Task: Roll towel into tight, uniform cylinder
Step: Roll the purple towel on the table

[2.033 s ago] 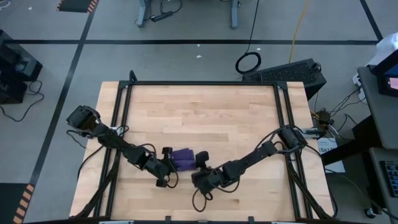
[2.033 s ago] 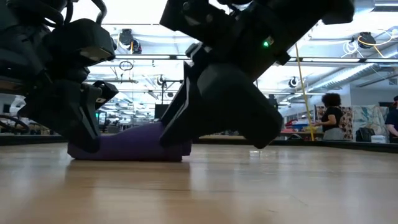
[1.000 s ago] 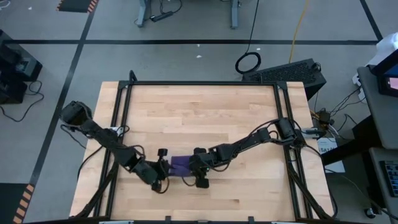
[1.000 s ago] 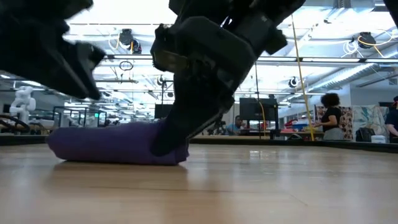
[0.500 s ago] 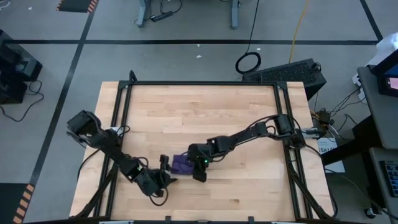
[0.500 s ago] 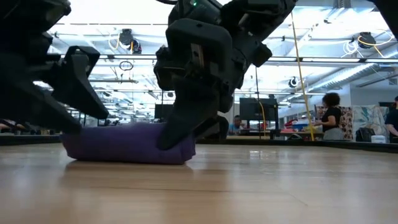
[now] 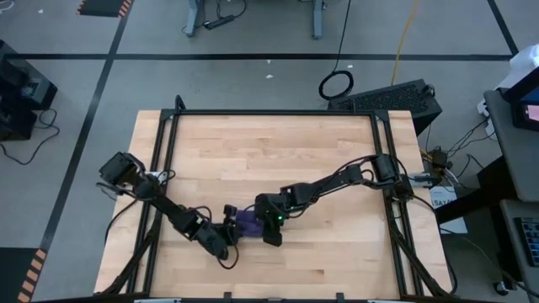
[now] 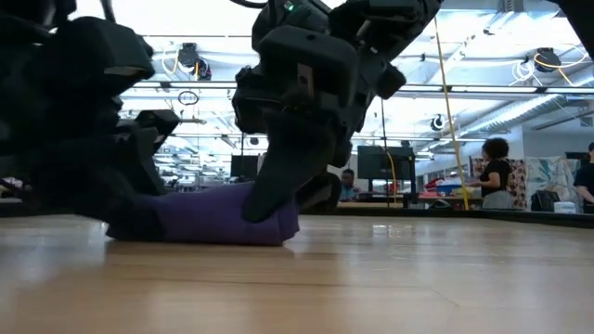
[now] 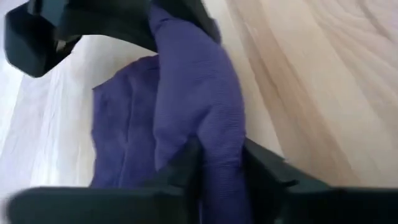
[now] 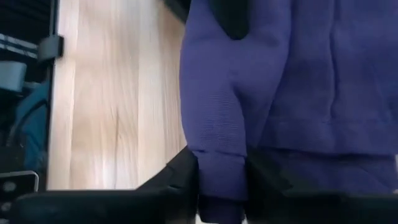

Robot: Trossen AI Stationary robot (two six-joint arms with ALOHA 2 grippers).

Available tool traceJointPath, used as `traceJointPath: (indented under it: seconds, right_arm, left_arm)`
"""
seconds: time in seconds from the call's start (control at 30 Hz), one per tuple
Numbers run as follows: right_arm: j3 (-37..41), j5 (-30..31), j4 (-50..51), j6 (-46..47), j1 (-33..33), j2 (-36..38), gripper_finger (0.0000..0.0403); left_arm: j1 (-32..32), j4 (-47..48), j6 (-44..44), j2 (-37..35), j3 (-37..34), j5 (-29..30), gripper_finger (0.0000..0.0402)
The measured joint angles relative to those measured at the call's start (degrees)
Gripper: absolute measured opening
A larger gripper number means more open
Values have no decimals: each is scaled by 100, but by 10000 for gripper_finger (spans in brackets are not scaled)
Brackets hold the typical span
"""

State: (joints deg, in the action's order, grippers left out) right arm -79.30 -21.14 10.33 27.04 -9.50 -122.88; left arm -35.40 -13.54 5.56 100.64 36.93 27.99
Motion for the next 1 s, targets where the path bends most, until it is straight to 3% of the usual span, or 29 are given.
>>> traceJointPath:
  seconds: [0.1, 0.2, 0.4, 0.7, 0.87, 1.0]
  right_arm:
    - [8, 71, 168, -229, -39, 131, 111]
    - [10, 349, 571, -648, -125, 392, 152]
    - [10, 2119, 1230, -1575, -819, 803, 208]
    - [8, 4683, 441, -2057, -1807, 381, 211]
    - [6, 5285, 447, -2007, -1941, 206, 210]
    - [8, 5431, 439, -2116, -1902, 123, 210]
  left_arm:
    - [88, 54, 10, -105, -2, -57, 35]
    - [167, 136, 14, -218, -11, -248, 30]
    - [401, 205, 353, -395, -15, -878, 34]
    - [860, 207, 1232, -422, -7, -1892, 34]
    - [998, 166, 1498, -426, -4, -2358, 34]
    - [1043, 179, 1463, -424, -4, -2520, 34]
